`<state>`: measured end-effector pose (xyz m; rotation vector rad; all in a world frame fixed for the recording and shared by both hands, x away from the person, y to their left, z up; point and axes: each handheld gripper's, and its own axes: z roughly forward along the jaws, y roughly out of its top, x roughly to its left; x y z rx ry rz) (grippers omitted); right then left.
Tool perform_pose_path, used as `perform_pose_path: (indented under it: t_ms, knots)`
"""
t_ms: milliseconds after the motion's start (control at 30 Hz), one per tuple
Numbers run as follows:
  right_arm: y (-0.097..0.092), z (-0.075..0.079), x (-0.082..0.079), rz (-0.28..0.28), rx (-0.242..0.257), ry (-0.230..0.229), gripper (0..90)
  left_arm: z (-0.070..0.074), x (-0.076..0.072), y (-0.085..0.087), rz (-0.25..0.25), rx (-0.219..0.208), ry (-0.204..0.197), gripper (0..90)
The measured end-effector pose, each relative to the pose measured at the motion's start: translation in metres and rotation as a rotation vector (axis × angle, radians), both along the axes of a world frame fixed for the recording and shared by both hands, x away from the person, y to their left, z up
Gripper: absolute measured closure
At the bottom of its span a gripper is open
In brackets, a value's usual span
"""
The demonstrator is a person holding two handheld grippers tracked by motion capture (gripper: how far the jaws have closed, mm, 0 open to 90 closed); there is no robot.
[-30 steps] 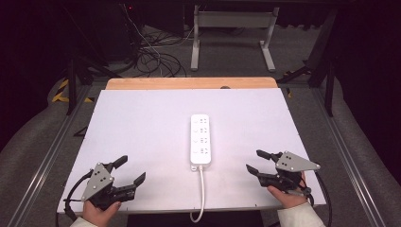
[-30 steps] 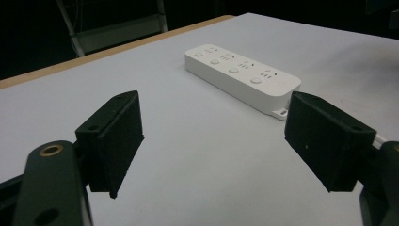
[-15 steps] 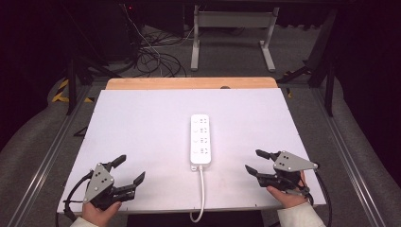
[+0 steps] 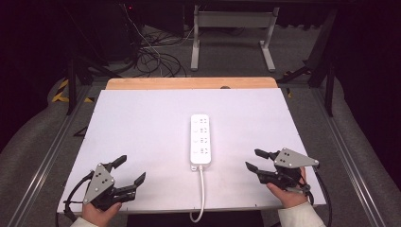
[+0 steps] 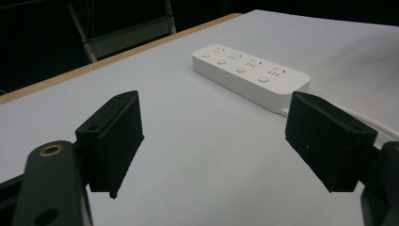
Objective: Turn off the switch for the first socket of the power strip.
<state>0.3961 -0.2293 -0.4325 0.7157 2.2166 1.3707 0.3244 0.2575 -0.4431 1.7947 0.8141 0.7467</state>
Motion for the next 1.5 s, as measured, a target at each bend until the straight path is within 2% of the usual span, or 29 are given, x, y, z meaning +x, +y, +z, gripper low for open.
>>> perform_pose_path:
  t_ms: [100, 267, 433, 900, 1500]
  knots:
    - [0.002, 0.003, 0.001, 0.007, 0.000, 0.002, 48.7, 0.000, 0.000, 0.000, 0.006, 0.013, -0.005, 20.1]
    - [0.014, 0.009, 0.005, 0.033, -0.037, -0.002, 52.3, 0.000, 0.000, -0.001, 0.007, 0.008, -0.005, 20.1]
    - [0.024, 0.015, 0.010, 0.051, -0.039, 0.012, 56.1, 0.000, 0.000, -0.001, 0.010, 0.015, -0.006, 20.1]
    - [0.058, 0.025, 0.022, 0.118, -0.067, 0.029, 58.0, 0.000, 0.000, -0.001, 0.009, 0.015, -0.007, 20.1]
    - [0.088, 0.029, 0.033, 0.170, -0.076, 0.046, 58.4, 0.000, 0.000, -0.001, 0.008, 0.018, -0.006, 20.1]
